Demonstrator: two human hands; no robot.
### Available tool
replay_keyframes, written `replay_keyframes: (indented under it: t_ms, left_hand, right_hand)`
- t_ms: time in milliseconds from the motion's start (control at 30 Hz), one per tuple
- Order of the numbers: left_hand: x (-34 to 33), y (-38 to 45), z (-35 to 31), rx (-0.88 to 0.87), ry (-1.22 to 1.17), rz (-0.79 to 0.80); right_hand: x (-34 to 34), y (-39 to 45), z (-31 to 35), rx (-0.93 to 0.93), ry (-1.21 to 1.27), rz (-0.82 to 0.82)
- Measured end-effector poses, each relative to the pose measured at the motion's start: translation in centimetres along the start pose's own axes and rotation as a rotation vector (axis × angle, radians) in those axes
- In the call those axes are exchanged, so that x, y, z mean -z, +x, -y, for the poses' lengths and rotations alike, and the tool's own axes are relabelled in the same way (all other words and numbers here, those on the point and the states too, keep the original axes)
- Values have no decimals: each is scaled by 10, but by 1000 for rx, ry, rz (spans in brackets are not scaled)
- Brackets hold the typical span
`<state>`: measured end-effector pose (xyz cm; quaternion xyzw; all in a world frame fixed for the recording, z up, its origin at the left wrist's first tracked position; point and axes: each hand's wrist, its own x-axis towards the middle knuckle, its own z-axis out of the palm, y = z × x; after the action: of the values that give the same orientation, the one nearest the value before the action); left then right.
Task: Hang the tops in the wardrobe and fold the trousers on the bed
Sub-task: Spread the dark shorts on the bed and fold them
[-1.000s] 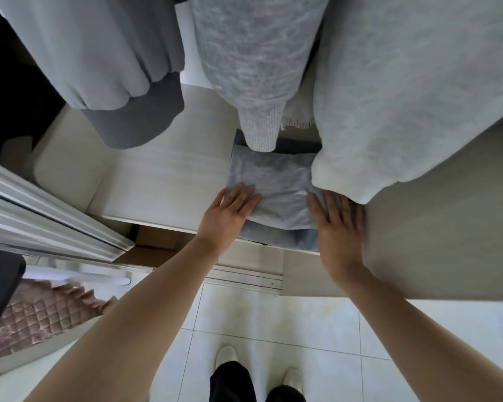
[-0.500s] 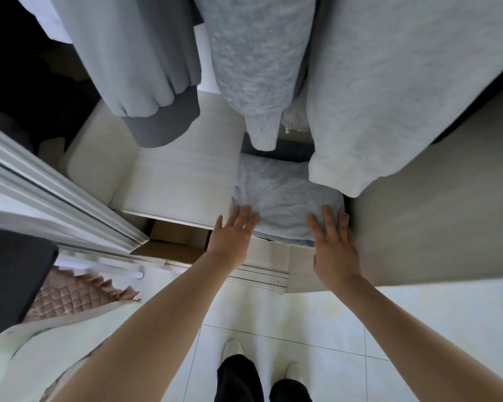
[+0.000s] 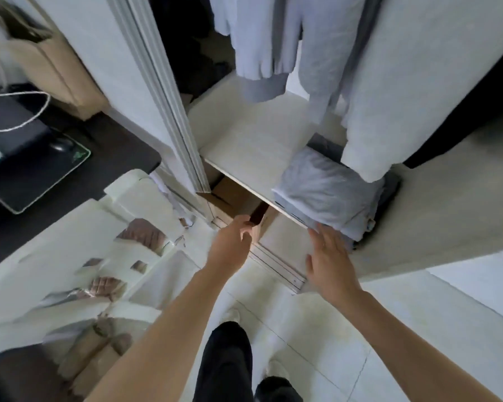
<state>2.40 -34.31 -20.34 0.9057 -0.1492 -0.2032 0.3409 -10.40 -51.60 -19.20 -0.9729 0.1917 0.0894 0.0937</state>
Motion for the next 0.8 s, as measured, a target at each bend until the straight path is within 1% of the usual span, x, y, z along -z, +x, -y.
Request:
replay_keyframes:
  t_ms: [133,233,367,400,433,533,567,633,700,800]
  left_hand:
    - [-2,-95,15,181,-192,-227]
    - [0,-166,26,341,-299,-371]
    - [-2,-272,48,557,-406,-602]
    - [-6,-286,51,599,-431,-637]
    - [-8,-326,61,680,-470,-741]
    - [-17,-377,68,788,-523,-846]
    - [-22,-409,73,845,-554,-924]
    - [-29,-444,76,897,-578,-1011]
    - [-43,-497,78,994,-610,-1117]
    - [-68,-556,80,1061,-636,-1196]
  right_hand:
    - [9,-34,25,274,55,-15]
    - [13,-64,53,438,124,26]
    - [8,-117,100,703,154,146]
    - [7,-125,105,731,167,176]
    - [1,-147,127,841,153,222]
    - [-8,-176,148,953,136,303]
    - [-13,-196,166,1041,117,337]
    - [-19,-219,182,1127,78,383]
    - [-28,-258,203,1241,69,435]
    - [-40,-310,221,1363,38,476]
